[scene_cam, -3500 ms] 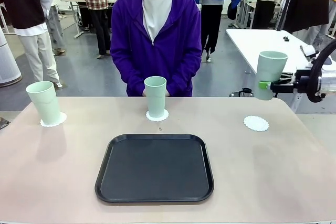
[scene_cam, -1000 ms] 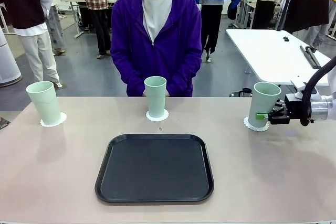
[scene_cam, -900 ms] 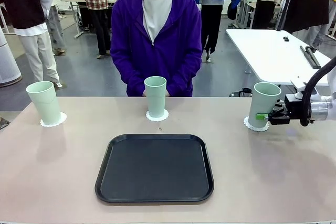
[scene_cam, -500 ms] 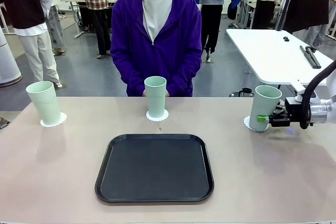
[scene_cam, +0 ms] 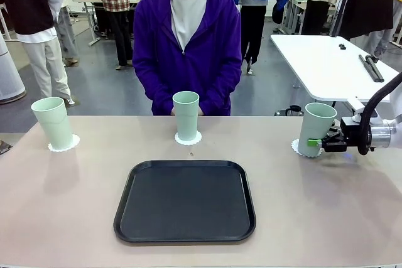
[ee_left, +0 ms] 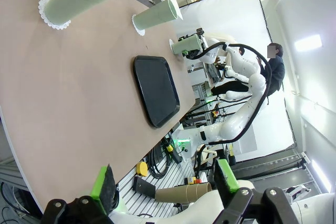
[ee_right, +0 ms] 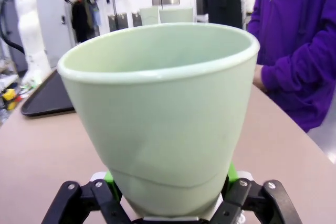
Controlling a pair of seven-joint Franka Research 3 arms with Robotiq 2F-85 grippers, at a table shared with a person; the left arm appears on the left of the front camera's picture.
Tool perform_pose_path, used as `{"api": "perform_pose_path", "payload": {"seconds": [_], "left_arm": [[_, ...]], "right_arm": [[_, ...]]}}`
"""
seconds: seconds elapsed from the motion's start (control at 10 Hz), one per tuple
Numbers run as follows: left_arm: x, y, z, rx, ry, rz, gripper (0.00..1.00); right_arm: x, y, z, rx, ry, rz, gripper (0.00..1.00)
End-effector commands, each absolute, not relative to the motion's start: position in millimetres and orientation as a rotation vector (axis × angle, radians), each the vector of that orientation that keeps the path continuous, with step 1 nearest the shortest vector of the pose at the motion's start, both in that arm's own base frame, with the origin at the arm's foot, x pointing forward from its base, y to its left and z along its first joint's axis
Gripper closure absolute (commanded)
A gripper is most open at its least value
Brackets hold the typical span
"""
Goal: Place coasters on the table and set cups on them.
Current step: Take one Reusable plastic cup from the Flat Tray and place it on a coaster set by the human.
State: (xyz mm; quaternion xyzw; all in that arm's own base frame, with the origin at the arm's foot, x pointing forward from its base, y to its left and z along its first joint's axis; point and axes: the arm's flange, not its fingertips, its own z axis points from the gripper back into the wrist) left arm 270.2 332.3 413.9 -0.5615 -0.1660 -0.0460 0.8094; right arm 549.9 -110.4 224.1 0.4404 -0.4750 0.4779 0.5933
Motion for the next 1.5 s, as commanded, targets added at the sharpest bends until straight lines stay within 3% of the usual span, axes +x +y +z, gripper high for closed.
{"api": "perform_pose_path", "payload": {"seconds": [0.0,0.2,0.9,1.4], "left_arm": [[268.6,333.3,415.9,-1.203,-0.360,-0.099,0.00],[268.6,333.3,415.9,-1.203,-0.360,-0.099,0.00],[268.6,333.3,415.9,-1.203,-0.360,-0.099,0.00],[268.6,333.3,415.9,-1.203,-0.360,-0.099,0.00]], "right_arm": [[557.2,-115.6,226.1,1.050,-1.089,1.066,0.15],[559.1,-115.4,226.4,1.047,-1.076,1.032,0.00],[559.6,-115.5,224.8,1.041,-1.059,1.038,0.00],[557.6,-124.3,224.6,0.976,-0.953,1.067,0.00]]}}
